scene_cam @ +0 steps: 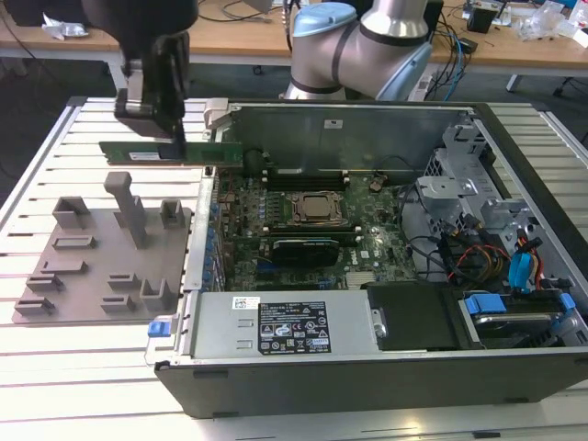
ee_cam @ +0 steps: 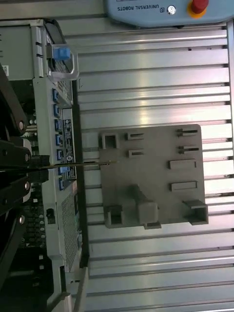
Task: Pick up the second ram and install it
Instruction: 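Pick up the second ram and move it above second insertion slot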
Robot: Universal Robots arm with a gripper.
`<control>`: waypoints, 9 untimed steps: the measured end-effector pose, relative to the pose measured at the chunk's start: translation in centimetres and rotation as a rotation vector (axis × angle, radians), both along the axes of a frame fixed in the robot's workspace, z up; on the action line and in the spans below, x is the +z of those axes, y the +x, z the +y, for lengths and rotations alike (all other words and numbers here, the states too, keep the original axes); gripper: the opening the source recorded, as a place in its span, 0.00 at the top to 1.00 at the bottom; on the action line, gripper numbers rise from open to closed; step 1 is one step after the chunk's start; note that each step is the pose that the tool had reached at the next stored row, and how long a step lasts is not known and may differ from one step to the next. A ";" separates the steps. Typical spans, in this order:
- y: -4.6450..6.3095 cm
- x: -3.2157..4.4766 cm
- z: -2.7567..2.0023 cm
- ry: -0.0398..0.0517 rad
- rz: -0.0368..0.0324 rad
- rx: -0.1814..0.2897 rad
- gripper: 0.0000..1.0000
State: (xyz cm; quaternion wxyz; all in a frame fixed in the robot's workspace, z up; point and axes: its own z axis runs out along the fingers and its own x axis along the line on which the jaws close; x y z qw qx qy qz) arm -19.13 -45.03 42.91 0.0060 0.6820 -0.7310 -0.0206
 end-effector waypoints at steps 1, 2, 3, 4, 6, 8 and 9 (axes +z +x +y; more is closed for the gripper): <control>0.8 0.00 0.01 0.0000 0.0004 0.000 0.86; 1.5 -0.01 0.00 0.0001 0.0006 0.000 0.86; 2.1 0.00 0.00 0.0000 0.0008 0.000 0.86; 2.7 0.00 0.01 0.0001 0.0010 0.000 0.86; 4.0 0.00 0.00 0.0000 0.0015 0.000 0.86; 5.4 0.00 0.01 0.0000 0.0021 0.000 0.86; 6.0 -0.01 0.01 0.0001 0.0022 0.000 0.86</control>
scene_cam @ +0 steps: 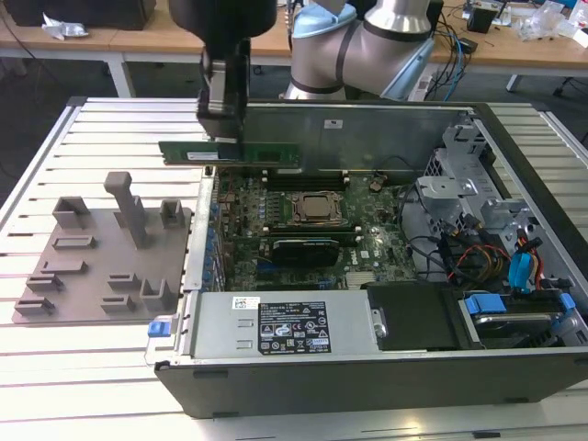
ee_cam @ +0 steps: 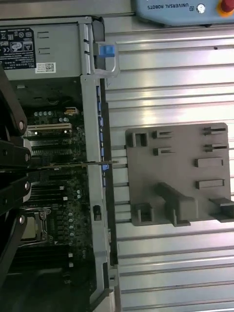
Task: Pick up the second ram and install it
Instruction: 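Pick up the second ram and move it above second insertion slot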
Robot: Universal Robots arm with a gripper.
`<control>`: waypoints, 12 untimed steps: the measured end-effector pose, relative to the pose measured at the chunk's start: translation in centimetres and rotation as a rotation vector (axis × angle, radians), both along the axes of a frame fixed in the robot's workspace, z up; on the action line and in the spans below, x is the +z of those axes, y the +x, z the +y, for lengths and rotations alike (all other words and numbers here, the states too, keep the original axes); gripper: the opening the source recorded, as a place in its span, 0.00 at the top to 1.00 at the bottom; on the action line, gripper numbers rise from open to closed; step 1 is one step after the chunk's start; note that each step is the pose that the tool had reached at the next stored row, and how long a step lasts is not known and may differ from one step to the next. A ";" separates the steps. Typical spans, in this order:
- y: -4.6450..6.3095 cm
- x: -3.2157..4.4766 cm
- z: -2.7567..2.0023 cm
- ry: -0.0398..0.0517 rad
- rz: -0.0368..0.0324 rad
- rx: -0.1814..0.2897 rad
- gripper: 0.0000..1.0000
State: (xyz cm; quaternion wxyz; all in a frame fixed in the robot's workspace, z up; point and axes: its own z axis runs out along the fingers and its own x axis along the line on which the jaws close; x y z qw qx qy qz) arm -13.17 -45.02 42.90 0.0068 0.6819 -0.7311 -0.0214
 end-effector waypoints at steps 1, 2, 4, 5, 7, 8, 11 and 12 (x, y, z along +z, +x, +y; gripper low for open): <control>0.3 0.00 0.00 0.0000 0.0002 0.000 0.86; 0.9 0.00 0.00 -0.0001 0.0005 0.000 0.86; 2.4 0.00 0.01 -0.0001 0.0014 0.000 0.86; 2.9 0.00 0.02 -0.0002 0.0017 0.000 0.86; 3.8 0.00 0.02 -0.0001 0.0021 0.000 0.86; 4.1 0.00 0.02 -0.0001 0.0022 0.000 0.86; 6.3 -0.01 0.05 0.0000 0.0034 0.000 0.86; 7.0 -0.01 0.06 0.0000 0.0039 0.000 0.86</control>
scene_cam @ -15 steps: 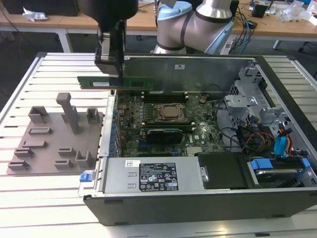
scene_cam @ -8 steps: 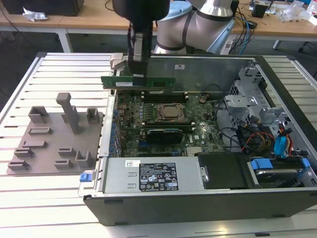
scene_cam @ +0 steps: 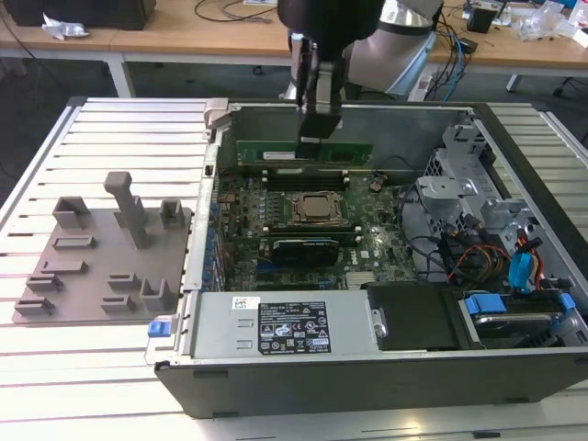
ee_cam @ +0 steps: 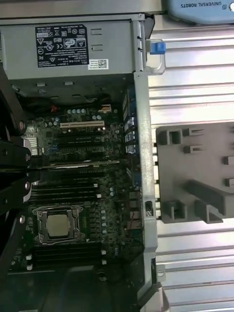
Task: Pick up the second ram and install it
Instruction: 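Pick up the second ram and move it above second insertion slot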
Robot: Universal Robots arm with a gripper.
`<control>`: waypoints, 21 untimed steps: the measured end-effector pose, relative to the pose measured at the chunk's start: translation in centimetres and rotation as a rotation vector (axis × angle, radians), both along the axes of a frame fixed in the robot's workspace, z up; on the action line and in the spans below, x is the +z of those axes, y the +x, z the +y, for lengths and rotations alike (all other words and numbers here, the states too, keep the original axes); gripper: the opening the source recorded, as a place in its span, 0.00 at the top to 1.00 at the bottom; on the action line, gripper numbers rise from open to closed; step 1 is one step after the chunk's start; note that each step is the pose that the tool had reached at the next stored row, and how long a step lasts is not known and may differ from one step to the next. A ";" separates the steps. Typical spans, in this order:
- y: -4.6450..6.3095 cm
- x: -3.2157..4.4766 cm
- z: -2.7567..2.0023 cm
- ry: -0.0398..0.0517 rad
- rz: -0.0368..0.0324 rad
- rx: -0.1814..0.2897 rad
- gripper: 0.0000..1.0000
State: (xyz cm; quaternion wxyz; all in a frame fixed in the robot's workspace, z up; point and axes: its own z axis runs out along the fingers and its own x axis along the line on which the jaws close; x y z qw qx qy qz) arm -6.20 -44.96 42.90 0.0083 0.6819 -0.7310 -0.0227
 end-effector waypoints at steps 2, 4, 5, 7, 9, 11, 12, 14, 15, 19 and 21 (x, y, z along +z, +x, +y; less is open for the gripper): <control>1.7 0.00 0.02 0.0000 0.0012 0.000 0.86; 2.6 0.00 0.02 -0.0001 0.0017 0.000 0.86; 3.3 0.00 0.03 0.0000 0.0021 0.000 0.86; 4.8 -0.01 0.04 0.0000 0.0029 0.000 0.86; 5.6 -0.01 0.05 -0.0001 0.0035 0.000 0.86; 6.9 -0.02 0.07 -0.0001 0.0044 0.000 0.86; 7.5 -0.03 0.09 -0.0001 0.0048 0.000 0.86; 8.2 -0.05 0.13 0.0001 0.0052 0.000 0.86; 8.5 -0.05 0.15 0.0001 0.0054 0.000 0.86; 10.7 -0.11 0.44 0.0000 0.0066 0.000 0.86; 11.9 -0.22 0.79 -0.0001 0.0077 0.000 0.86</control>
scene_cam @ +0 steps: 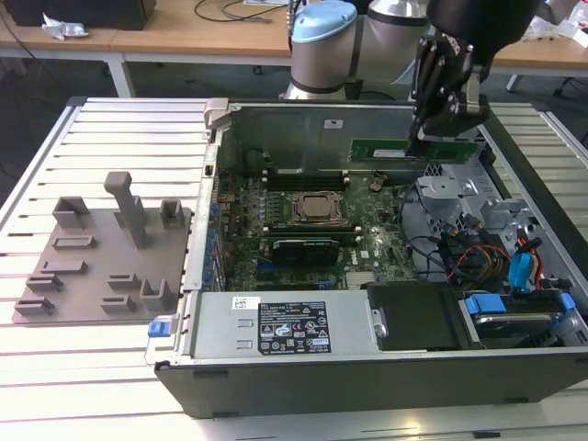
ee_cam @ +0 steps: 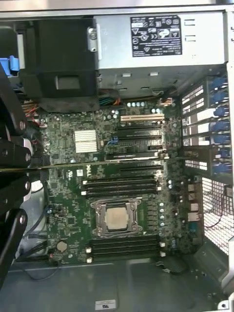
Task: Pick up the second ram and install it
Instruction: 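Pick up the second ram and move it above second insertion slot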
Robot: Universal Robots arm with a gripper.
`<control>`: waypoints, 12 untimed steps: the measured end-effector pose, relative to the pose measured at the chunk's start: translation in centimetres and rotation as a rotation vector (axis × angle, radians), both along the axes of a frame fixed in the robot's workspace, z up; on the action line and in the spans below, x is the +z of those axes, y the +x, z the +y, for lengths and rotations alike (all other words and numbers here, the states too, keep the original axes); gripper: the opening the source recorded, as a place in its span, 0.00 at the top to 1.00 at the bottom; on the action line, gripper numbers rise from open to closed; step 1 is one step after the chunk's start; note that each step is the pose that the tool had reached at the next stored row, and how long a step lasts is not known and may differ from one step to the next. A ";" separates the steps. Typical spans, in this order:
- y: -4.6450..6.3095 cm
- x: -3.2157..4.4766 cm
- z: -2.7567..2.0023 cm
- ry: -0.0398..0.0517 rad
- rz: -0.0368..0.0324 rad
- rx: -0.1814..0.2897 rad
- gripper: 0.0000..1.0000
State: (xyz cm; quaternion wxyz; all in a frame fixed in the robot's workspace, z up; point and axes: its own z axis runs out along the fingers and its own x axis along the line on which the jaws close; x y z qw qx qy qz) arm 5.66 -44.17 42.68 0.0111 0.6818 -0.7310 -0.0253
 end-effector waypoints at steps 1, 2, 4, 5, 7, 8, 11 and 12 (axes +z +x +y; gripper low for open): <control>0.6 -0.13 0.28 0.0006 0.0011 0.000 0.86; 0.7 -0.35 0.43 0.0036 0.0015 -0.003 0.86; 0.2 -0.62 0.53 0.0087 0.0015 -0.011 0.86; -0.1 -0.68 0.55 0.0088 0.0015 -0.011 0.86; -1.1 -0.89 0.62 0.0089 0.0015 -0.012 0.86; -1.5 -1.01 0.62 0.0089 0.0016 -0.012 0.86; -2.7 -2.14 0.64 0.0090 0.0016 -0.012 0.86; -2.7 -2.55 0.64 0.0090 0.0016 -0.012 0.86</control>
